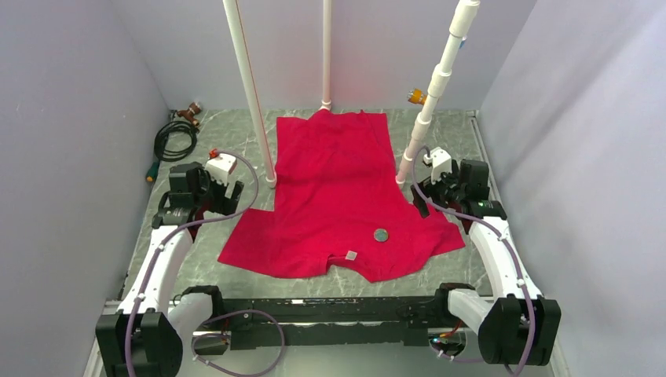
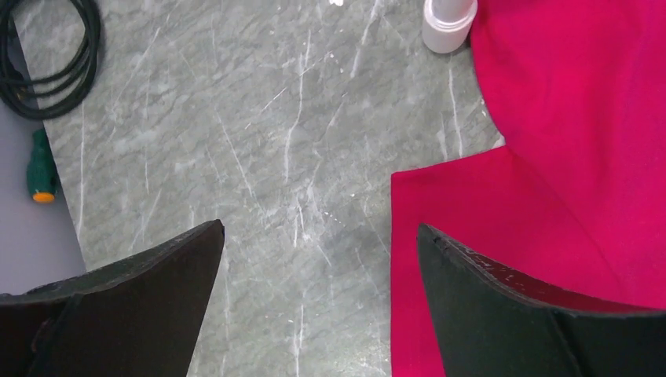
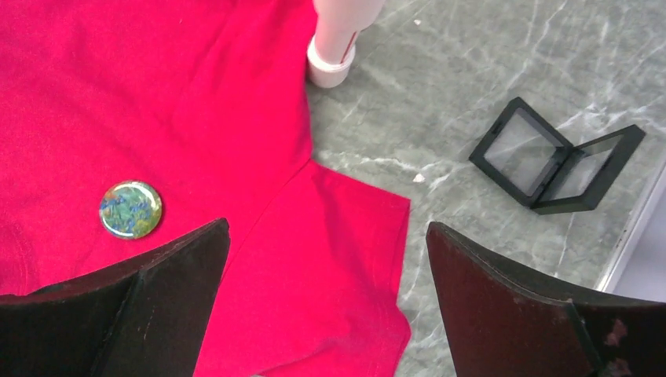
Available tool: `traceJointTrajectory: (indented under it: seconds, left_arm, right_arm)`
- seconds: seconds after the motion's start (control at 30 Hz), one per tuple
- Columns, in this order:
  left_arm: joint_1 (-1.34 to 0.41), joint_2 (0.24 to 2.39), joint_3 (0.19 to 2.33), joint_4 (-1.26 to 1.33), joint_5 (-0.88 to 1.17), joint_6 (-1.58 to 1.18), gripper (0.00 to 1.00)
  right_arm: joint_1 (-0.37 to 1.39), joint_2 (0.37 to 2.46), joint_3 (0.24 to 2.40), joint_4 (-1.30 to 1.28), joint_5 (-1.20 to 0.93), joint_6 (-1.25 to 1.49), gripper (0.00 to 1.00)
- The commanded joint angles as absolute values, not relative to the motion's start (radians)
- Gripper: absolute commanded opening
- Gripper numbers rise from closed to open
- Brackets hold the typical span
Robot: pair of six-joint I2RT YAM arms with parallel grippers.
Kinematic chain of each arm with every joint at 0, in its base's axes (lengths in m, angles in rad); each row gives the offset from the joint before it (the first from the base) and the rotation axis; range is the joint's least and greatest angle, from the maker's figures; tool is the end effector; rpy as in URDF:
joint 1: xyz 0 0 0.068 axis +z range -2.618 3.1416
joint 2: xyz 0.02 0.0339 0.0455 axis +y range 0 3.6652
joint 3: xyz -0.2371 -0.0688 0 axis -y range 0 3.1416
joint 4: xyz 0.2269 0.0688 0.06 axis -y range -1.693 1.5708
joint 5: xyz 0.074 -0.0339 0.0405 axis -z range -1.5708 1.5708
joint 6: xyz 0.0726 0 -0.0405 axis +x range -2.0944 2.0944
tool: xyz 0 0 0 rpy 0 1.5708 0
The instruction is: Remove the brooch from the garment
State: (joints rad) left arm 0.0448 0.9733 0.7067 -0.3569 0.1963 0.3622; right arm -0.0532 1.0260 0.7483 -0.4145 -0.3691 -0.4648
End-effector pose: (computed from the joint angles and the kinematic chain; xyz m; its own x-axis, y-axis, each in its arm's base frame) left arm 0.2396 -0.0034 0.2228 -0.5050 0.3252 -0.7995 0.3135 0.9321 0.1812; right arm 0.2419 0.0133 0.2213 -0.4676 -0.3937 -0.7914 -0.4893 0.8609 -0.1392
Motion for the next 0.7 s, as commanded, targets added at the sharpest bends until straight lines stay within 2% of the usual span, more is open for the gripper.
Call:
traceJointTrajectory:
  seconds: [0.0,0.33,0.67]
  left_arm:
    - [-0.008,0.950,0.702,-0.322,0.216,0.437,0.99]
    - [-0.346,1.137,0.827,-0.437,0.291,0.545,0.99]
    - [-0.657,1.480,1.013,-0.463,0.158,0.592,0.98]
  right_arm:
    - [-0.020,1.019,0.754,-0.461,-0.370,-0.532,1.00]
    - [0.060,1.097,0.745,-0.468,-0.267,-0.533,1.00]
    - [0.082,1.207,0.734,-0.432,-0.137,-0.538,1.00]
